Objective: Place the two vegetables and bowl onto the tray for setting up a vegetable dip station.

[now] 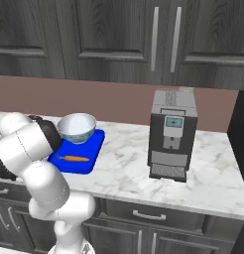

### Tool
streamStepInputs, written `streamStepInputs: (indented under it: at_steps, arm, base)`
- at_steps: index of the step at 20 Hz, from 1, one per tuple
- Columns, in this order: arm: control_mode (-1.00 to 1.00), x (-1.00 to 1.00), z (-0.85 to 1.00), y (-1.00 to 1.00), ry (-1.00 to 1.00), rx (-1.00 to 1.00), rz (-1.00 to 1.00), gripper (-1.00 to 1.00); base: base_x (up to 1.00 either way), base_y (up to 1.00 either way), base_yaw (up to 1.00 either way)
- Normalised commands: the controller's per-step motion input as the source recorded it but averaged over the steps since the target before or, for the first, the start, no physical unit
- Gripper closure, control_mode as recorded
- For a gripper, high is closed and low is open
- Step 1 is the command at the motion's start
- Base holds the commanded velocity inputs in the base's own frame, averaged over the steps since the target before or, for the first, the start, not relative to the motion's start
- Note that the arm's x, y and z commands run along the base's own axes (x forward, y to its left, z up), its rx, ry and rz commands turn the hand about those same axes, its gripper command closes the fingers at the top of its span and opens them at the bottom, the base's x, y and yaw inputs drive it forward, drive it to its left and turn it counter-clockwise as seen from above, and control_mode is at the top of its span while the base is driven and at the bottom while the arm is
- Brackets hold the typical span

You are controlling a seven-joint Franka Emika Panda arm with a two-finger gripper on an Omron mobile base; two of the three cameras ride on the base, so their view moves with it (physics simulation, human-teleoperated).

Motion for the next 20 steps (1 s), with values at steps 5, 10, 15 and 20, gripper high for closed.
streamStepInputs:
  at_steps: [5,10,15,20]
  arm:
    - [-1.00,0.04,-0.17,0.12,0.00,-0.02,0.00,1.00]
    - [-1.00,0.00,-0.15,0.04,0.00,-0.03,0.00,1.00]
    - [-1.00,-0.01,0.06,-0.04,0.05,-0.06,0.00,1.00]
    - [-1.00,-0.01,0.37,-0.06,0.11,-0.01,0.00,1.00]
  base:
    - [0.00,0.00,0.00]
    - [0.00,0.00,0.00]
    - [0.00,0.00,0.00]
    - [0.00,0.00,0.00]
